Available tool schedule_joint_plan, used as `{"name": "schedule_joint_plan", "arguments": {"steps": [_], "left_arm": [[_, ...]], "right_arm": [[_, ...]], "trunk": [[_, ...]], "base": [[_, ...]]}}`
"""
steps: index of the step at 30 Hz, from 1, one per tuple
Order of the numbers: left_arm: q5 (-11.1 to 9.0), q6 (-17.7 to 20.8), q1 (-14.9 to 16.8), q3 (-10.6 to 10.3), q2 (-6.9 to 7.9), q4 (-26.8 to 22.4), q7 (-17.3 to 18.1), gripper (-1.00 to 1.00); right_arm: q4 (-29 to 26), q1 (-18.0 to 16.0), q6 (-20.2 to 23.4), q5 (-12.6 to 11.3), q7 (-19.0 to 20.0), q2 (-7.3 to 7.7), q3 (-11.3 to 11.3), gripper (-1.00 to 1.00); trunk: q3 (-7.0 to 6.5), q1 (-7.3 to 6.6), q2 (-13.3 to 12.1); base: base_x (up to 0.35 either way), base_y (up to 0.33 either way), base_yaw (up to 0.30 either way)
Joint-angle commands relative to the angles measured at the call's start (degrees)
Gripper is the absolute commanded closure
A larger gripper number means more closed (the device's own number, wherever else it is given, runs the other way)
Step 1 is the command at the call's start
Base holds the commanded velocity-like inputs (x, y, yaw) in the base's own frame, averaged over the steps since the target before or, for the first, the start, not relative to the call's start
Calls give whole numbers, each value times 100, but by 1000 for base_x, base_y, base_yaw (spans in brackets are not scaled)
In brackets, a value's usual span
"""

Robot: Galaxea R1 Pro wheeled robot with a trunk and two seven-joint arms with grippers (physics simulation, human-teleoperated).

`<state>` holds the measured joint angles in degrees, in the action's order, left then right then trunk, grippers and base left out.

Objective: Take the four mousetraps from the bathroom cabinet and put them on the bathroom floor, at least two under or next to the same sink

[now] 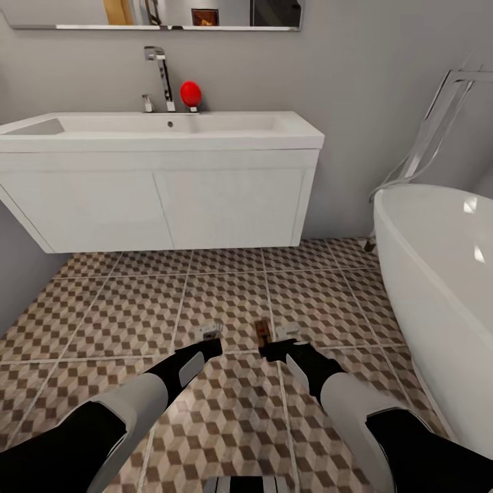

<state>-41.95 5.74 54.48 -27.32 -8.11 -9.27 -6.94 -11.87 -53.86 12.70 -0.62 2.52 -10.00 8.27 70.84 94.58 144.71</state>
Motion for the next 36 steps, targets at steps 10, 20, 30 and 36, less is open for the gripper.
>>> {"name": "schedule_joint_plan", "arguments": {"steps": [10, 20, 30, 36], "left_arm": [[-32, -181, 2, -45, 3, -13, -17, 100], [-32, -211, 2, -45, 3, -13, -17, 100], [-32, -213, 2, -45, 3, -13, -17, 100], [-32, -214, 2, -45, 3, -13, -17, 100]], "right_arm": [[-9, -2, 31, -18, -6, 0, 17, 100], [-9, -2, 30, -18, 1, 0, 21, 100], [-9, -2, 30, -18, -2, 0, 21, 100], [-9, -2, 30, -18, 0, 0, 24, 100]], "trunk": [[71, 6, 6], [71, 6, 6], [71, 6, 6], [71, 6, 6]], "base": [[0, 0, 0], [0, 0, 0], [0, 0, 0], [0, 0, 0]]}}
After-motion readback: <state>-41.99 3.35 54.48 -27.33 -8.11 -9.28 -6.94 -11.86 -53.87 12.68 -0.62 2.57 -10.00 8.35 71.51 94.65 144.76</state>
